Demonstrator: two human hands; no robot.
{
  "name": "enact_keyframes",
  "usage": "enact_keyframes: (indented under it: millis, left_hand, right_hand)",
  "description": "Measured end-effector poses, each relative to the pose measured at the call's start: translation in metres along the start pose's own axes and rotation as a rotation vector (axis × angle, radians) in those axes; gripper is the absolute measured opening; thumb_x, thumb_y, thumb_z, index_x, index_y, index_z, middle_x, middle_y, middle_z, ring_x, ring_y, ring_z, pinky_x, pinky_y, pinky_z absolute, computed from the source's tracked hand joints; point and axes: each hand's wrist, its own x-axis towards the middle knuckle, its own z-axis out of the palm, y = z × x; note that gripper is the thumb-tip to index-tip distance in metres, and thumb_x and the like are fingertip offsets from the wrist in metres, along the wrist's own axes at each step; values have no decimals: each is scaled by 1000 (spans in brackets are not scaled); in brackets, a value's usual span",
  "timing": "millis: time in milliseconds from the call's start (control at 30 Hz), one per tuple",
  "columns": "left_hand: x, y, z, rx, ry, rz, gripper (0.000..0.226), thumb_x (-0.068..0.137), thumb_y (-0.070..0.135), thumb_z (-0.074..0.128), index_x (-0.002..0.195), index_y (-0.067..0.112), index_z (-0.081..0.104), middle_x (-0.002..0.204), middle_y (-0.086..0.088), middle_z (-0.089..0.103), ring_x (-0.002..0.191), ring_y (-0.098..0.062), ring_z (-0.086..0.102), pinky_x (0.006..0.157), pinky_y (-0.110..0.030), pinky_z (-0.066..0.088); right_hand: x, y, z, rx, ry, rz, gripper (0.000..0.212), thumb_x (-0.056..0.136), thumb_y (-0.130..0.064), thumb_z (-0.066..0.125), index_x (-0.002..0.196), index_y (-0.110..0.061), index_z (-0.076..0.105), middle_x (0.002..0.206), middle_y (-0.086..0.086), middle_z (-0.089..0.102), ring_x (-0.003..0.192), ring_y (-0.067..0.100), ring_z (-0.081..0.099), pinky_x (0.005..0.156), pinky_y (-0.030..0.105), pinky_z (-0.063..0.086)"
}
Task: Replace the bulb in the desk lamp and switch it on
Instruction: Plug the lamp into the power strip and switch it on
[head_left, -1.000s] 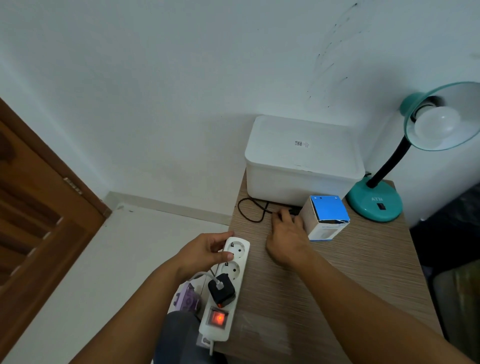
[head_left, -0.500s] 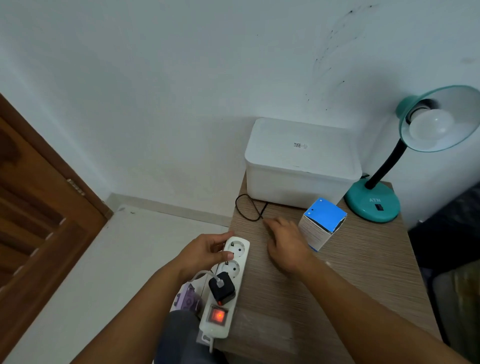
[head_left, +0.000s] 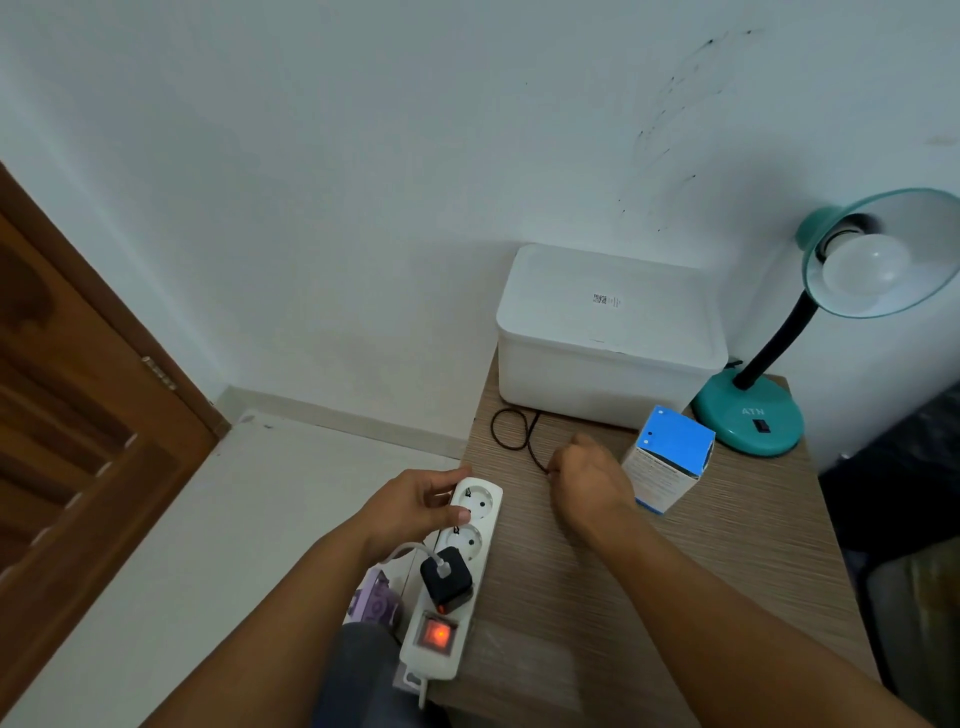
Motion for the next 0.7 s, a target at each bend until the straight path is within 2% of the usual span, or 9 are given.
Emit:
enact_keyframes:
  millis: [100,333,400,500,567,700]
  left_hand:
    - [-1,-1,0,-35,-7,-8,57,84,15,79,137,27,61,136,18,62,122,-2,61,109,-39,48]
    - [-2,-2,-1,-65,-27,-21,61,80,22,82,136,31,61,136,15,62,126,-9,60,109,-45,46]
    - [-2,-2,0,-51,-12,-21,58,82,19,81,135,30,62,135,15,63,123,-6,61,106,-36,50]
    - [-3,0,3,-42,42,-3,52,83,12,80,130,26,67,126,13,69,110,3,66,80,-6,51]
    - [-5,0,4,-45,79,-1,48,82,10,80,126,25,70,117,15,72,99,6,69,69,-2,48]
    - [-10,1,6,-43,112,-9,42,82,11,81,121,25,73,101,20,75,90,7,71,65,-2,48]
  right_hand:
    - [-10,2,-6,65,46,-78,19,92,-26,59,103,-20,73,108,2,60,104,20,55,83,34,49]
    - [-34,-18,-27,371,94,-107,17,92,-28,62,105,-25,73,98,-9,71,84,4,58,74,25,47]
    - [-37,-23,-33,488,103,-108,16,90,-28,65,103,-25,74,94,-10,72,81,0,61,74,21,51]
    - [-44,-29,-42,624,109,-126,13,87,-26,70,99,-23,75,76,-18,67,71,-8,64,62,5,46]
    - [-49,-33,-47,695,116,-147,12,86,-24,71,97,-22,74,72,-21,65,70,-16,62,61,1,43]
    - [-56,-39,-52,804,95,-184,8,85,-19,72,90,-25,74,70,-17,68,68,-14,62,60,3,43]
